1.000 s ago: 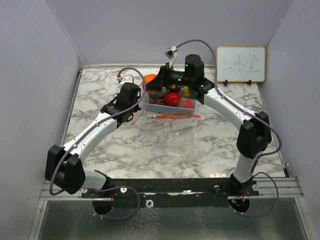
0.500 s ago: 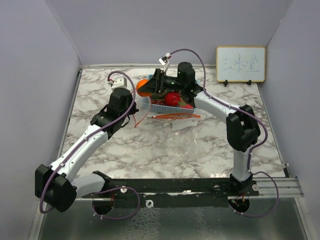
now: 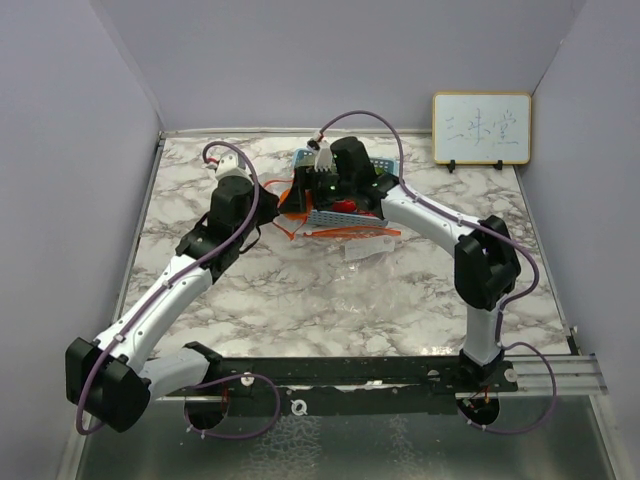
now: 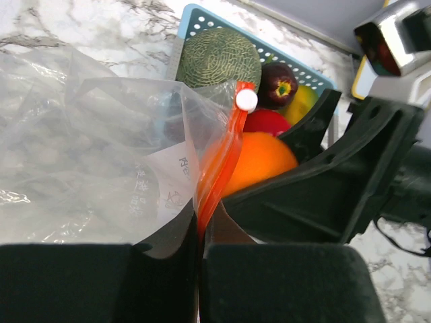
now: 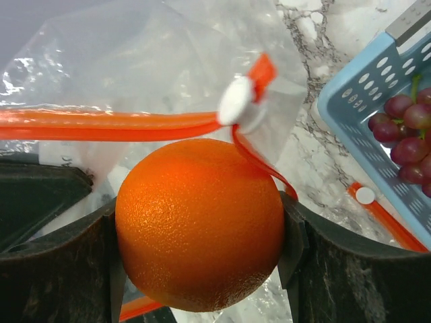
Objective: Place the food in the zip-top bag and seal the zipper
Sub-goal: Place the fake fruit in the zipper food storage bag.
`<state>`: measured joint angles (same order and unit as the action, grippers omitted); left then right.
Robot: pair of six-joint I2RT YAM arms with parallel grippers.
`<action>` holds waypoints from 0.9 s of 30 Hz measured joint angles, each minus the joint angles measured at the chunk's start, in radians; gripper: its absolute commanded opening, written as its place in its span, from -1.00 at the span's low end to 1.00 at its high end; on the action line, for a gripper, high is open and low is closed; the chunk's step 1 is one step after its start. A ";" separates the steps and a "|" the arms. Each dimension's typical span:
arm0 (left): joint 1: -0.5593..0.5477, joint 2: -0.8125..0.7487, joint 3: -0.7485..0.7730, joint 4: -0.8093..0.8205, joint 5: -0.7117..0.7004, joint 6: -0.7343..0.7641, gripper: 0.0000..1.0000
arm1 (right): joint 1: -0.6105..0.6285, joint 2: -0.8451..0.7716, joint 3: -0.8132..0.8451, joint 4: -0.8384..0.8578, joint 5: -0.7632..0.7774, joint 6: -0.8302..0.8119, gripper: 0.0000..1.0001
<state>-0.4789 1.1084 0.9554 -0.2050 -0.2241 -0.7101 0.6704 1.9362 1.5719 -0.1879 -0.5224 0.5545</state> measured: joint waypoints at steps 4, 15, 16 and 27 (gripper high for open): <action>0.001 0.003 -0.030 0.048 0.031 -0.042 -1.00 | 0.028 -0.006 0.064 -0.105 0.092 -0.065 -0.26; 0.013 0.001 -0.133 0.110 0.134 -0.181 -1.00 | 0.050 -0.131 0.134 -0.327 0.297 -0.164 0.35; 0.014 0.000 -0.137 0.115 0.144 -0.195 -1.00 | 0.053 -0.140 0.134 -0.342 0.303 -0.170 0.35; 0.053 -0.006 -0.226 0.260 0.296 -0.372 -1.00 | 0.097 -0.179 0.074 -0.397 0.316 -0.212 0.62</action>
<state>-0.4263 1.1027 0.7292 0.0547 0.0723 -1.0821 0.7670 1.7576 1.6463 -0.5854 -0.2062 0.3428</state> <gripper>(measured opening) 0.012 0.723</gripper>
